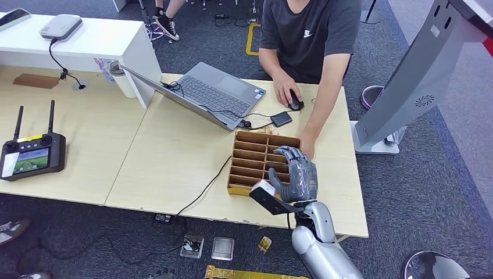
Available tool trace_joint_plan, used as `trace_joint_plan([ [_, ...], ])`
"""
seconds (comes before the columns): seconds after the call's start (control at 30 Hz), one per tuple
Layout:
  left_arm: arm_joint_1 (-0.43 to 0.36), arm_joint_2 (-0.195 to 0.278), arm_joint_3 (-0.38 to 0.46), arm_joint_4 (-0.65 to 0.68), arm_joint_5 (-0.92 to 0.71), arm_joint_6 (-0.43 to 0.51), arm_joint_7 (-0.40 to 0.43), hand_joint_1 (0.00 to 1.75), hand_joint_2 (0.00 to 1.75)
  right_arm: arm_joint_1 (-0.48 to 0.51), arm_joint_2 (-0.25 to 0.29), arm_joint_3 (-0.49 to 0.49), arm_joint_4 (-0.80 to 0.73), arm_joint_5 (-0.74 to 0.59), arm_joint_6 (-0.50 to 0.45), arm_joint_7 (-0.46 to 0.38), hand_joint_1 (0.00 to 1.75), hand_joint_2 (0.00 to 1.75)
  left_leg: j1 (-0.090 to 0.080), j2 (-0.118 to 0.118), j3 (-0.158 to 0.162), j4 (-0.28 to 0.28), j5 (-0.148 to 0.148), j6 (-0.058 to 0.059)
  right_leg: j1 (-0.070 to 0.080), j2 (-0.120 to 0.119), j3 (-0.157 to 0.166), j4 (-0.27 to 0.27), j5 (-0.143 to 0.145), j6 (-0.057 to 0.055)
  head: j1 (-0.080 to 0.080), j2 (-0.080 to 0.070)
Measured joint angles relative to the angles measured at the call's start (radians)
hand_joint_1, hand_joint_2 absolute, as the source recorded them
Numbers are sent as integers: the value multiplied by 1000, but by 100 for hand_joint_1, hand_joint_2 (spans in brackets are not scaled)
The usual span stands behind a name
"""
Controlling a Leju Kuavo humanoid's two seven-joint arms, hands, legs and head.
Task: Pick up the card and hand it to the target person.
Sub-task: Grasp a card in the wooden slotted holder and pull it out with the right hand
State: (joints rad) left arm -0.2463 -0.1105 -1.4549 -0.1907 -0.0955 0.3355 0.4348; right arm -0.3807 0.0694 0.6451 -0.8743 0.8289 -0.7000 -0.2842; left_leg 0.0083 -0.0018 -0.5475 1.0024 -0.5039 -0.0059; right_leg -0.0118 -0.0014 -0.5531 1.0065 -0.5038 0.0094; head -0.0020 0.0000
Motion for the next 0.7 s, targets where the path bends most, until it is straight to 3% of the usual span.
trace_joint_plan([
  [0.33,-3,-2,-11,0,-11,-1,0,0,0,-35,0,0,44,-4,0,15,85,175,0,0,0,0,0,0,0,0,0,0,0,0,0,0],
  [0.7,-2,-3,-16,0,-28,-2,0,0,0,-43,-8,0,100,-10,0,31,82,175,0,0,0,0,0,0,0,0,0,0,0,0,0,0],
])
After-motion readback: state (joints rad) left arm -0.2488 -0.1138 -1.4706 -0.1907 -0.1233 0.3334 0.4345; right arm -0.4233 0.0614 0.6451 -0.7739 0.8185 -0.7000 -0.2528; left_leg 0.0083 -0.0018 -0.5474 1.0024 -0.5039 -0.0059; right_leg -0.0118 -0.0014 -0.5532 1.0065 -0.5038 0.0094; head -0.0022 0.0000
